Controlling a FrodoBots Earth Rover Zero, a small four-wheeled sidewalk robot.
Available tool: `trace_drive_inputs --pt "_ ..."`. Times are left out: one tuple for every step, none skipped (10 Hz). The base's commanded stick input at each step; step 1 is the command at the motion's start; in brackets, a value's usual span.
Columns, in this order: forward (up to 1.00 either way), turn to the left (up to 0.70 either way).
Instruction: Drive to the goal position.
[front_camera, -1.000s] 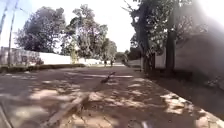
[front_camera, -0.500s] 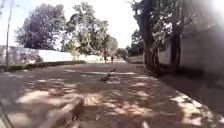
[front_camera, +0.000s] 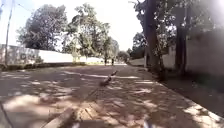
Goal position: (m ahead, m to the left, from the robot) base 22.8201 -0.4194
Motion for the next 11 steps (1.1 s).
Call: trace_drive_inputs --pt "0.66 -0.33" --pt "0.66 -0.33" --pt "0.66 -0.33" --pt "0.66 -0.18" --pt "0.66 -0.03" --pt "0.66 0.0" --pt "0.66 0.0" --pt "0.66 0.0" --pt "0.66 0.0" --pt "0.66 0.0" --pt "0.66 0.0"
